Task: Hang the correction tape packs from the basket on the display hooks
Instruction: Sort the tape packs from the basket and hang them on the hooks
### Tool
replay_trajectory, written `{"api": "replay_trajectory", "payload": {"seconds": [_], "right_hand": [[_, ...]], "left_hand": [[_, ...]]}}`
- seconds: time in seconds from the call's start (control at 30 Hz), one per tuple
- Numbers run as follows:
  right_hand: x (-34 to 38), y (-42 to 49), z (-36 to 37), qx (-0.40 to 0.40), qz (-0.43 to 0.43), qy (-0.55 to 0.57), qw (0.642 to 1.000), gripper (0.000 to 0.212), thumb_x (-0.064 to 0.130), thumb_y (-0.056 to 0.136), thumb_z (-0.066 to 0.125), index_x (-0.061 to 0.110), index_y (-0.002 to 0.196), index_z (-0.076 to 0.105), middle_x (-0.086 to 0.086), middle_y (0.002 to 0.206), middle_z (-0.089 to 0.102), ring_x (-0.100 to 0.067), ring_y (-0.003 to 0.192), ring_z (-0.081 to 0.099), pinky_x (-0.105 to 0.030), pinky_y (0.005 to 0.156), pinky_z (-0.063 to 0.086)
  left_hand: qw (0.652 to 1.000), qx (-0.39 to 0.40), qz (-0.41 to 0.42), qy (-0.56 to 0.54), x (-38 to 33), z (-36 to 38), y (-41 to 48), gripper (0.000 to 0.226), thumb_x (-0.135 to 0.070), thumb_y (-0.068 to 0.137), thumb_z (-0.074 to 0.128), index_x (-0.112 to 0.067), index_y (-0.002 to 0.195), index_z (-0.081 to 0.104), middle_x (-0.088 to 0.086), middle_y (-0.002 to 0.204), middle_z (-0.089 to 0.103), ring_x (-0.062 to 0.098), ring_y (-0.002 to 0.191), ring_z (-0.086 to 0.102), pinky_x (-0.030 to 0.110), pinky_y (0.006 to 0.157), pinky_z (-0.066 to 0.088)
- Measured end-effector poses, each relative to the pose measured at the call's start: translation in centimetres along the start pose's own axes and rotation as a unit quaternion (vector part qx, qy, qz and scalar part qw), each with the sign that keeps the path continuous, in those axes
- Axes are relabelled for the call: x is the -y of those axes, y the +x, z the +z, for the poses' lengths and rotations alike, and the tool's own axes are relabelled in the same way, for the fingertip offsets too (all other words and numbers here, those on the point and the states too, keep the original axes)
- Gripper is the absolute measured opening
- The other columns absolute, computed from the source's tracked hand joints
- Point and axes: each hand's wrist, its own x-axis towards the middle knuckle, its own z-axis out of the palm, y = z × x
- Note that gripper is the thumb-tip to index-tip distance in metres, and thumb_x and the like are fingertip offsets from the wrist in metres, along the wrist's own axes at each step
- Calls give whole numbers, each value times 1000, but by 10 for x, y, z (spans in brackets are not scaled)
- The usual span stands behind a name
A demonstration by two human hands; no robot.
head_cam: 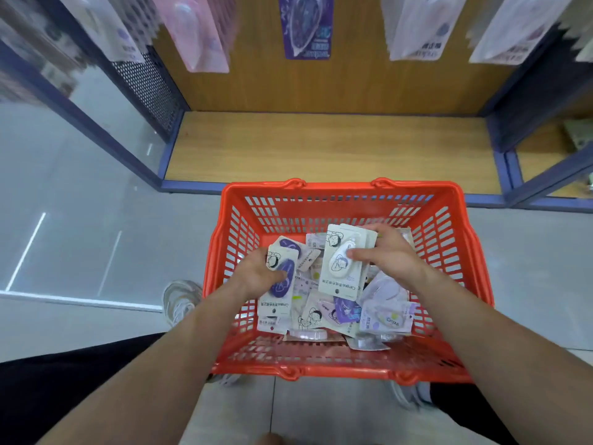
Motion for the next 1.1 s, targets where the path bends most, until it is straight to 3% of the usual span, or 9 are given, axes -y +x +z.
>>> {"api": "replay_trajectory", "payload": {"seconds": [0.1,0.27,0.33,0.43,0.6,0.7,0.9,1.0,1.1], "right_hand": [[29,-21,-5,-6,-33,9,999,59,-1,71,89,10,119,57,-12,106,76,-30,100,74,-50,93,58],[92,-77,-12,10,-97,22,995,58,-4,71,88,9,120,60,-15,104,76,-24,89,74,-44,85,59],[115,-100,-15,34,-115,40,992,59,-3,71,88,8,123,60,-14,104,78,-26,94,75,-46,89,60],[144,-135,-19,57,-145,60,986,57,-1,71,88,12,120,62,-13,99,79,-27,90,76,-41,81,61],[170,-181,-16,49,-179,97,978,74,17,50,91,11,118,62,-17,100,78,-31,90,75,-43,82,59],[174,-196,-12,41,-188,124,973,74,16,55,90,7,121,60,-18,103,77,-36,97,74,-50,92,58],[169,-203,1,-17,-210,145,967,58,16,76,87,15,125,56,-6,102,79,-28,94,76,-48,93,58],[165,-201,10,-42,-224,176,958,73,34,63,90,12,126,59,-9,102,79,-31,95,76,-56,98,54],[166,-199,17,-54,-230,177,955,69,42,66,85,13,123,60,-9,100,79,-32,91,76,-55,90,56]], "left_hand": [[995,49,47,-78,-38,-29,-26,21,-7,90,75,-13,109,70,0,100,78,22,96,74,29,80,58],[967,89,128,-204,-100,-66,-91,28,-2,91,72,-10,117,68,10,107,78,27,95,76,37,80,62],[959,68,160,-223,-117,-76,-114,28,-2,91,71,-9,118,68,10,108,78,24,93,77,33,74,61],[952,29,199,-230,-133,-85,-142,27,-8,89,76,-12,116,71,8,109,78,28,99,75,40,84,61],[940,-3,213,-268,-151,-82,-174,32,-17,80,82,-13,110,72,5,99,78,23,91,73,45,84,59],[926,10,206,-318,-160,-78,-184,43,-16,77,80,-10,117,66,13,109,77,34,103,72,50,89,58],[917,21,236,-321,-167,-83,-190,59,-21,65,79,-12,121,61,13,107,77,30,93,74,44,84,59],[924,21,240,-296,-172,-88,-189,44,-20,70,74,-12,113,67,14,104,78,30,90,74,43,82,59],[929,-2,229,-291,-175,-93,-189,25,-16,80,74,-12,104,69,10,95,79,26,83,75,37,72,59]]}}
